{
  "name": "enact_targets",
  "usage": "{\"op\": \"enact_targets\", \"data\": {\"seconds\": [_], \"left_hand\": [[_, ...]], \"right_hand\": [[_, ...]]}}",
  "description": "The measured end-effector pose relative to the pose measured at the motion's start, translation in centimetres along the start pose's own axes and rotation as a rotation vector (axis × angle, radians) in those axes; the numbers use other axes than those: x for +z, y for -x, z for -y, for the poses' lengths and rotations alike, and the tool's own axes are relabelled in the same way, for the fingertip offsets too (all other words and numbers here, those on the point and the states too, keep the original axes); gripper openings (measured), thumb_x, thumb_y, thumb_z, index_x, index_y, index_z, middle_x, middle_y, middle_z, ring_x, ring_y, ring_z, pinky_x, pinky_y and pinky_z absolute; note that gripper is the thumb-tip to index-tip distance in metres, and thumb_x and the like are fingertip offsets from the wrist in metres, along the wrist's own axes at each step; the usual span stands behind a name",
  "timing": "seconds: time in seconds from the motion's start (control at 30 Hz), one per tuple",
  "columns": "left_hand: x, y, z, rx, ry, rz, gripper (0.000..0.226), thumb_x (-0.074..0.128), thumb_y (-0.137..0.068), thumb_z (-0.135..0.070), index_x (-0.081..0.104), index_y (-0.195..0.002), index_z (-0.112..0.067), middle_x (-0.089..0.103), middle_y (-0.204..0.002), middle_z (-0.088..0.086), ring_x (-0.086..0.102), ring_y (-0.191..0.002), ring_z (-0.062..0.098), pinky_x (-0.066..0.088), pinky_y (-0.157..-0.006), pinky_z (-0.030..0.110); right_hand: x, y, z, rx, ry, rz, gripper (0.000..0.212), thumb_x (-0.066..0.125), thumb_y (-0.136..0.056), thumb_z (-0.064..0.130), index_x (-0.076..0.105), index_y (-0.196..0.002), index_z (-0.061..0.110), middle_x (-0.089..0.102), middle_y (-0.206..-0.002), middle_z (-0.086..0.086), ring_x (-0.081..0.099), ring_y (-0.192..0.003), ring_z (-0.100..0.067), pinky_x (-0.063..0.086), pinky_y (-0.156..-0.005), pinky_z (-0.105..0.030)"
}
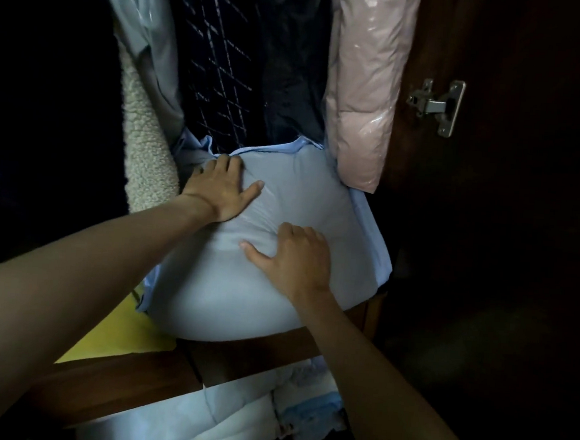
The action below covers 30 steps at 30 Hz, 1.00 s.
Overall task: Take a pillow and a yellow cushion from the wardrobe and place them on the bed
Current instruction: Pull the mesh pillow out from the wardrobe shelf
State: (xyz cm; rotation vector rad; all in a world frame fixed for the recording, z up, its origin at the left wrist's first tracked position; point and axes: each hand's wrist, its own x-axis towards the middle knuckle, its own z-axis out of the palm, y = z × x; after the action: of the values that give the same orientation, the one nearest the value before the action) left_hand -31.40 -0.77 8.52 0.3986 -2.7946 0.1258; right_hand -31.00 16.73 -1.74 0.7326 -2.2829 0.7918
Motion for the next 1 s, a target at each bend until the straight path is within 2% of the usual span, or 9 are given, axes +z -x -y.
{"op": "enact_targets", "data": {"seconds": [0.13, 0.27, 0.43, 0.6, 0.67, 0.73, 0.83, 0.9, 1.0], "left_hand": [[0.7, 2.9, -1.8, 0.002, -0.07, -0.024, 0.084, 0.024, -0.09, -0.074, 0.035, -0.144, -0.011, 0.045, -0.145, 0.018, 0.039, -0.132, 0.036, 0.025, -0.111, 0.058], [0.6, 6.2, -3.3, 0.083, -0.17, -0.147, 0.071, 0.024, -0.093, -0.069, 0.051, -0.123, -0.01, 0.058, -0.122, 0.014, 0.05, -0.116, 0.034, 0.032, -0.102, 0.059], [-0.2, 8.6, -5.1, 0.068, -0.265, -0.083, 0.035, 0.03, -0.103, -0.032, 0.048, -0.125, -0.012, 0.056, -0.126, 0.01, 0.048, -0.118, 0.03, 0.033, -0.105, 0.058], [-1.0, 11.9, -6.5, 0.103, -0.367, -0.038, 0.034, 0.037, -0.099, -0.021, 0.046, -0.132, -0.015, 0.056, -0.128, 0.008, 0.05, -0.117, 0.029, 0.037, -0.101, 0.058], [-1.7, 13.8, -7.0, 0.119, -0.409, -0.015, 0.036, 0.036, -0.099, -0.018, 0.046, -0.133, -0.01, 0.056, -0.126, 0.014, 0.051, -0.114, 0.033, 0.039, -0.1, 0.06], [-2.5, 16.3, -7.8, 0.117, -0.403, 0.012, 0.032, 0.03, -0.099, -0.007, 0.043, -0.127, 0.0, 0.054, -0.121, 0.025, 0.052, -0.11, 0.037, 0.042, -0.096, 0.062], [-4.2, 20.1, -9.6, 0.128, -0.409, 0.086, 0.032, 0.025, -0.098, 0.004, 0.038, -0.127, 0.009, 0.052, -0.122, 0.032, 0.054, -0.11, 0.044, 0.047, -0.09, 0.067], [-5.8, 22.5, -10.6, 0.143, -0.391, 0.192, 0.033, 0.026, -0.101, 0.001, 0.036, -0.13, 0.011, 0.05, -0.127, 0.035, 0.052, -0.115, 0.048, 0.044, -0.092, 0.068], [-8.7, 25.4, -10.8, 0.161, -0.313, 0.249, 0.038, 0.041, -0.1, -0.01, 0.041, -0.136, 0.0, 0.055, -0.131, 0.026, 0.053, -0.118, 0.041, 0.042, -0.097, 0.051]], "right_hand": [[-1.6, 3.4, -0.4, 0.011, -0.041, -0.05, 0.064, 0.055, -0.079, 0.076, 0.055, -0.068, 0.013, 0.062, -0.065, -0.007, 0.058, -0.067, -0.027, 0.043, -0.068, -0.035], [-2.6, 6.6, -0.4, 0.018, -0.028, -0.021, 0.058, 0.056, -0.081, 0.073, 0.055, -0.071, 0.016, 0.059, -0.067, -0.002, 0.057, -0.071, -0.024, 0.042, -0.072, -0.036], [-6.8, 5.9, 0.0, -0.024, -0.229, 0.136, 0.033, 0.071, -0.077, 0.04, 0.042, -0.076, 0.025, 0.049, -0.074, 0.008, 0.051, -0.076, -0.02, 0.034, -0.072, -0.036], [-13.5, 0.2, 4.3, -0.086, -0.254, -0.088, 0.021, 0.06, -0.073, 0.032, 0.044, -0.086, 0.027, 0.05, -0.085, 0.009, 0.047, -0.082, -0.016, 0.038, -0.077, -0.034], [-15.0, -2.1, 5.7, -0.162, -0.168, -0.077, 0.03, 0.062, -0.071, 0.032, 0.053, -0.097, 0.021, 0.056, -0.095, 0.003, 0.05, -0.091, -0.02, 0.037, -0.08, -0.035], [-15.5, -4.0, 6.3, -0.276, -0.076, 0.056, 0.048, 0.068, -0.073, 0.032, 0.058, -0.116, 0.014, 0.06, -0.112, -0.003, 0.053, -0.108, -0.025, 0.039, -0.094, -0.041], [-15.7, -6.2, 6.7, -0.388, 0.116, 0.357, 0.082, 0.07, -0.075, 0.045, 0.039, -0.146, 0.019, 0.041, -0.149, -0.005, 0.032, -0.141, -0.026, 0.017, -0.118, -0.047], [-15.3, -6.8, 6.6, -0.372, 0.204, 0.528, 0.091, 0.068, -0.078, 0.054, 0.027, -0.154, 0.026, 0.027, -0.159, -0.003, 0.019, -0.147, -0.026, 0.006, -0.12, -0.053], [-14.7, -5.8, 5.5, -0.288, 0.237, 0.661, 0.089, 0.063, -0.076, 0.07, 0.03, -0.152, 0.035, 0.034, -0.158, 0.001, 0.028, -0.144, -0.023, 0.012, -0.118, -0.054]]}}
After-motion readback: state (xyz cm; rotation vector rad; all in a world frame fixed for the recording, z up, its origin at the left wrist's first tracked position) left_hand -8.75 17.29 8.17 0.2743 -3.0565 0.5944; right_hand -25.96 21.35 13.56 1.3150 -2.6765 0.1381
